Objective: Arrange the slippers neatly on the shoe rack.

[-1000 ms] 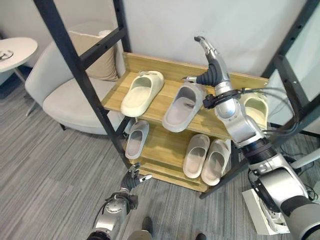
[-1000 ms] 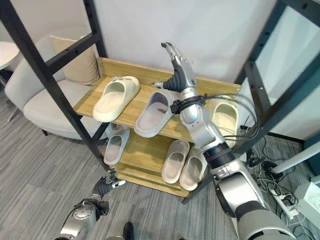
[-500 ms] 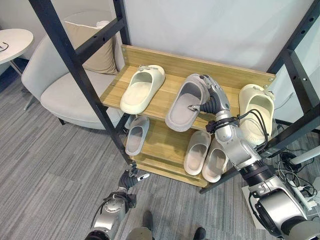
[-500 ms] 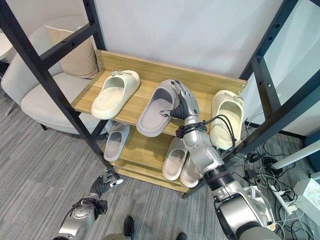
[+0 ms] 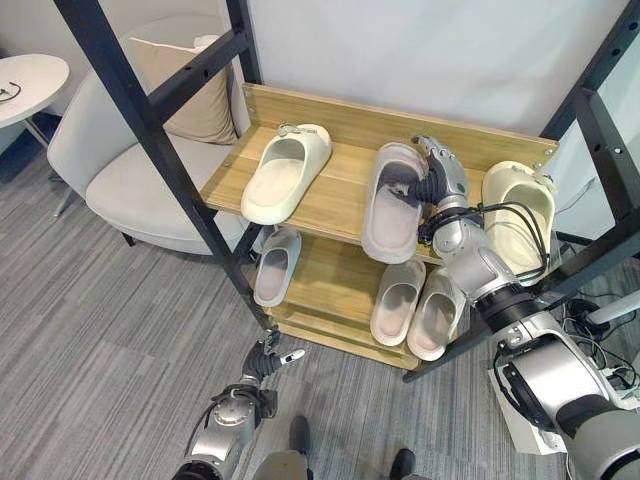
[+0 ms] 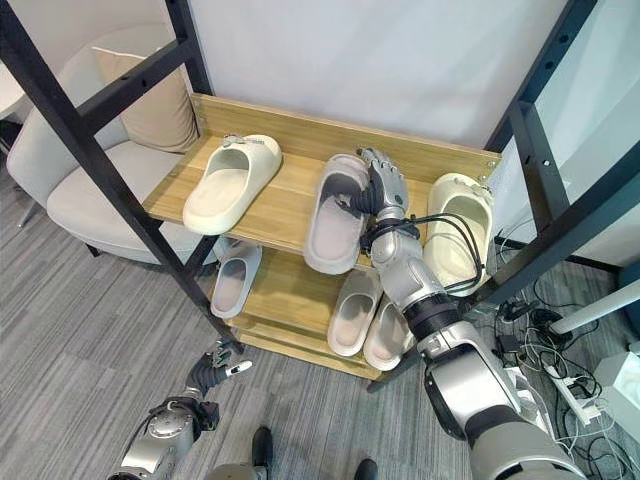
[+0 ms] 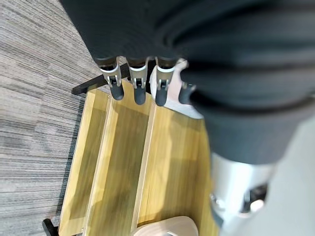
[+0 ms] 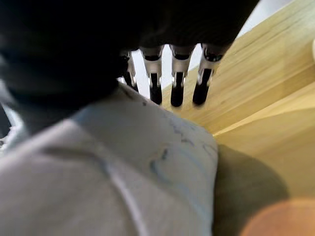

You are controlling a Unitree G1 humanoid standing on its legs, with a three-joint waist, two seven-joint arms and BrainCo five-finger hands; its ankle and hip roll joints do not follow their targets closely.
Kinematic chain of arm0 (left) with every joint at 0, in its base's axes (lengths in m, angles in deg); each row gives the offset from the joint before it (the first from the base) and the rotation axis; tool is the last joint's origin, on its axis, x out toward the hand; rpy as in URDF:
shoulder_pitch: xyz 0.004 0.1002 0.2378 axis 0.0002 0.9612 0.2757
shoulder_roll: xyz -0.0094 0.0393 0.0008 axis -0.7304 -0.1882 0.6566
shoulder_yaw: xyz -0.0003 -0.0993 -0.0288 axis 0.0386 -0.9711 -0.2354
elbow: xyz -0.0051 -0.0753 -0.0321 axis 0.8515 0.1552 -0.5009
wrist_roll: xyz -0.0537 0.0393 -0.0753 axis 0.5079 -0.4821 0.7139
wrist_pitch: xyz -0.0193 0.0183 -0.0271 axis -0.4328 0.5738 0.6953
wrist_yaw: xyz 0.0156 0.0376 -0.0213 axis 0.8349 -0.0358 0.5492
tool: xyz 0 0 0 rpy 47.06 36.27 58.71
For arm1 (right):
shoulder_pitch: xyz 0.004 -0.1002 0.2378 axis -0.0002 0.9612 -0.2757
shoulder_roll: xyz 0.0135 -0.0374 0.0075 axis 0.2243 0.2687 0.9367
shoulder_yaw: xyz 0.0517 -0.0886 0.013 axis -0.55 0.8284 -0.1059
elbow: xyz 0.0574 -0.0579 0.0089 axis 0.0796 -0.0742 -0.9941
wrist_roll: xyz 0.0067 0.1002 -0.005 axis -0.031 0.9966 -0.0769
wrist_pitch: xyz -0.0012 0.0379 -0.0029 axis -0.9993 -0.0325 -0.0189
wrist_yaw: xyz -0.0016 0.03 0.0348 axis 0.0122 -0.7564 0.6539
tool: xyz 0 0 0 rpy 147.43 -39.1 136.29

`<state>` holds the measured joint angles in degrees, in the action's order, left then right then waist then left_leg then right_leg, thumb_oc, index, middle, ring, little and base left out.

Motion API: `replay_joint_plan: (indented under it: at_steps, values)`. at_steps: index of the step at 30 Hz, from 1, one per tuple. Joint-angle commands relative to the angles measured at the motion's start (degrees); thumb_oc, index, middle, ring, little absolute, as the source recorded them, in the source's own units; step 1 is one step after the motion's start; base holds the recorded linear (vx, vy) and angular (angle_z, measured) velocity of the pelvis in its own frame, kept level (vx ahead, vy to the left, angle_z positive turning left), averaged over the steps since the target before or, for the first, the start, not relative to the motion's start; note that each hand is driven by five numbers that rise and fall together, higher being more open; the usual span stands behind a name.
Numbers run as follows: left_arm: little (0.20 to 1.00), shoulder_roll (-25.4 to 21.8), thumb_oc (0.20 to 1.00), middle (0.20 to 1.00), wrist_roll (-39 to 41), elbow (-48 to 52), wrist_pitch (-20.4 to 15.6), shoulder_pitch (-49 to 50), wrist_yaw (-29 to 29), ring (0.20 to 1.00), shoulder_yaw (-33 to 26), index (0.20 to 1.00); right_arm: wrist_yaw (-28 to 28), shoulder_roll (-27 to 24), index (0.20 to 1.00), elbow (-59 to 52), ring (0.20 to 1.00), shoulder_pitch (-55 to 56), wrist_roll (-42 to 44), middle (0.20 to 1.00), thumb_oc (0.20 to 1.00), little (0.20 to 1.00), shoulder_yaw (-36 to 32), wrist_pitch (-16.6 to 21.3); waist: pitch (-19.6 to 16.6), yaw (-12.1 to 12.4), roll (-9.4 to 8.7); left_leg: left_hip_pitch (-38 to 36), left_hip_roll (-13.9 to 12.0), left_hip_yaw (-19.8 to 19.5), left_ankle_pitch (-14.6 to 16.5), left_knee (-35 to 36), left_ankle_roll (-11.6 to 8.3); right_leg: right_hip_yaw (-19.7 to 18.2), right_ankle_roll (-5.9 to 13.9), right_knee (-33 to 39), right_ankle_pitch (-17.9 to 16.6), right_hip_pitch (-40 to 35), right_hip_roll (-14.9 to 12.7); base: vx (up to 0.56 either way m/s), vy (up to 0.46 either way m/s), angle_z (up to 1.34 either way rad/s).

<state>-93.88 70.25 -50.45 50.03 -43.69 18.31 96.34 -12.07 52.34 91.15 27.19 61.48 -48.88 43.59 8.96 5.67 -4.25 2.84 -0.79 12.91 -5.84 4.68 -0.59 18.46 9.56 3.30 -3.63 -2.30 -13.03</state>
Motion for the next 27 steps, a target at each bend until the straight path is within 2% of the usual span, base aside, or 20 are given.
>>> replay_joint_plan:
  at_steps: [1,3,4,5,6,7,8,10,11,13,15,16,20,21,24,27]
  values:
    - [1.0,-1.5,1.0,1.0,0.5,0.9,-2.2,-4.9,0.4,1.0,0.9,1.0,2.3,-2.0,0.2,6.2,0.2,-8.1,3.0,0.2,0.2,0.2,0.3,-1.8,1.1,2.2,-1.1,-4.1,-0.6,-1.4,7.8,0.3,-0.24,-0.7,3.25,-5.0,2.1,0.4,-2.0,0.0,0.0,0.0]
    - [1.0,-1.2,1.0,1.0,0.2,1.0,-1.6,-5.3,0.4,1.0,0.7,1.0,2.5,-2.3,0.2,3.4,0.2,-6.8,6.5,0.2,0.2,0.2,0.1,-0.4,0.9,1.7,-1.04,-4.5,-0.7,-1.4,7.9,0.3,-0.32,-0.8,3.14,-5.3,2.4,0.3,-1.9,0.02,-0.015,0.01]
    - [1.0,-0.9,1.0,1.0,-0.9,0.9,-1.1,-5.6,0.9,1.0,0.0,1.0,4.7,-2.5,0.2,-10.6,0.2,-1.4,8.4,0.2,0.2,0.2,-2.2,2.4,1.1,1.2,-0.67,-4.9,-0.9,-1.1,7.9,0.3,-0.37,-1.0,3.05,-5.3,2.9,0.3,-1.7,0.03,-0.029,0.03]
    - [1.0,-0.7,1.0,1.0,-1.4,1.0,-0.9,-5.6,1.4,1.0,-0.5,1.0,6.0,-2.0,0.2,-18.3,0.2,2.1,9.2,0.2,0.2,0.2,-4.3,4.4,1.2,0.9,-0.48,-5.2,-1.0,-1.0,8.0,0.3,-0.38,-1.1,3.0,-5.3,3.3,0.2,-1.7,0.04,-0.024,0.02]
    - [1.0,-0.4,1.0,1.0,-1.7,1.0,-0.9,-5.8,1.8,1.0,-1.0,1.0,7.4,-1.0,0.2,-24.6,0.2,5.4,10.8,0.2,0.2,0.2,-6.1,7.3,1.4,0.5,-0.26,-5.4,-1.1,-1.0,8.2,0.3,-0.43,-1.2,3.03,-5.5,3.7,0.2,-1.6,0.0,0.0,0.0]
    - [1.0,-0.5,1.0,1.0,-1.7,1.0,-0.9,-5.8,1.8,1.0,-0.9,1.0,7.3,-1.0,0.2,-25.1,0.2,5.8,10.7,0.2,0.2,0.2,-6.3,7.1,1.3,0.6,-0.32,-5.2,-1.0,-1.0,7.9,0.3,-0.39,-1.2,2.96,-5.4,3.5,0.3,-1.6,0.01,-0.043,-0.04]
    - [1.0,-0.5,1.0,1.0,-1.3,2.0,-1.5,-5.4,2.9,1.0,-1.8,1.0,6.4,2.8,0.2,-39.1,0.2,13.4,15.8,0.2,0.2,0.2,-8.3,14.9,1.2,-0.2,0.05,-5.2,-1.3,-0.7,7.9,0.3,-0.45,-1.3,2.89,-5.4,3.9,0.7,-1.5,-0.01,-0.039,-0.06]
    - [1.0,-0.6,1.0,1.0,-1.0,2.7,-2.1,-4.6,2.9,1.0,-2.5,1.0,2.1,4.4,0.2,-46.4,0.2,16.7,19.2,0.2,0.2,0.2,-6.4,18.7,1.3,-0.5,0.26,-5.4,-1.4,-0.4,7.8,0.3,-0.5,-1.4,2.8,-5.6,4.2,0.9,-1.5,0.0,-0.041,-0.05]
    - [1.0,-0.7,1.0,1.0,-1.0,2.8,-2.0,-4.4,2.9,1.0,-2.5,1.0,1.8,4.5,0.2,-46.8,0.2,17.1,19.2,0.2,0.2,0.2,-6.4,18.6,1.2,-0.6,0.26,-5.4,-1.4,-0.4,7.8,0.3,-0.51,-1.4,2.79,-5.6,4.2,0.9,-1.5,0.0,-0.032,-0.12]
    - [1.0,-1.1,1.0,1.0,-0.6,4.1,-2.8,-3.6,3.0,1.0,-3.1,1.0,-3.1,5.3,0.2,-51.3,0.2,19.2,23.4,0.2,0.2,0.2,-2.3,21.2,1.4,-0.9,0.47,-5.7,-1.6,0.0,7.8,0.3,-0.64,-1.8,2.65,-5.8,4.5,1.1,-1.4,0.0,-0.034,-0.09]
    - [1.0,-1.1,1.0,1.0,-0.5,4.6,-2.8,-3.2,3.1,1.0,-3.3,1.0,-5.0,5.2,0.2,-52.9,0.2,19.8,24.7,0.2,0.2,0.2,-0.8,21.5,1.4,-1.1,0.57,-5.7,-1.7,0.1,7.8,0.3,-0.72,-1.9,2.58,-5.9,4.6,1.1,-1.3,-0.03,-0.019,-0.06]
    - [1.0,-0.9,1.0,1.0,0.2,5.0,-3.5,-3.6,3.8,1.0,-3.4,1.0,-8.7,5.4,0.2,-54.5,0.2,19.5,27.1,0.2,0.2,0.2,4.0,22.2,2.5,-1.0,0.88,-5.6,-2.0,0.4,7.3,0.1,-0.88,-2.4,2.3,-6.8,5.2,2.0,-1.2,-0.15,-0.048,-0.19]
    - [1.0,-0.4,1.0,1.0,1.2,5.7,-5.8,-8.9,6.8,1.0,-2.4,1.0,-13.6,6.3,0.2,-53.5,0.2,15.7,28.6,0.2,0.2,0.2,12.9,22.5,9.4,-0.5,1.17,2.4,-3.2,-0.6,8.1,-8.8,-1.07,-3.7,0.89,-13.1,6.3,8.2,-2.0,-0.34,-0.065,-0.07]
    - [1.0,-0.8,1.0,1.0,1.8,6.1,-7.2,-12.3,8.8,1.0,-2.4,1.0,-14.1,6.3,0.2,-51.2,0.2,13.7,27.1,0.2,0.2,0.2,16.0,22.3,12.3,-0.4,1.51,8.8,-4.0,-1.9,9.1,-14.8,-1.07,-4.0,0.27,-17.8,7.2,12.8,-2.6,-0.41,-0.072,0.19]
    - [1.0,-1.2,1.0,1.0,2.7,6.7,-8.2,-14.9,10.5,1.0,-2.3,1.0,-12.7,6.1,0.2,-47.7,0.2,12.9,23.5,0.2,0.2,0.2,17.4,21.7,13.7,-0.6,2.01,14.1,-4.4,-3.4,9.6,-18.8,-0.78,-4.1,-0.25,-21.9,8.3,16.8,-3.0,-0.22,-0.031,0.4]
    - [1.0,-1.4,1.0,1.0,3.4,8.5,-9.4,-17.8,13.3,1.0,-2.0,1.0,-6.6,6.3,0.2,-39.3,0.2,11.4,13.9,0.2,0.2,0.2,17.8,19.7,14.1,-0.6,2.98,20.6,-4.1,-5.2,10.5,-23.6,-0.3,-4.0,-0.92,-28.1,10.5,22.4,-3.6,-0.19,-0.007,0.32]
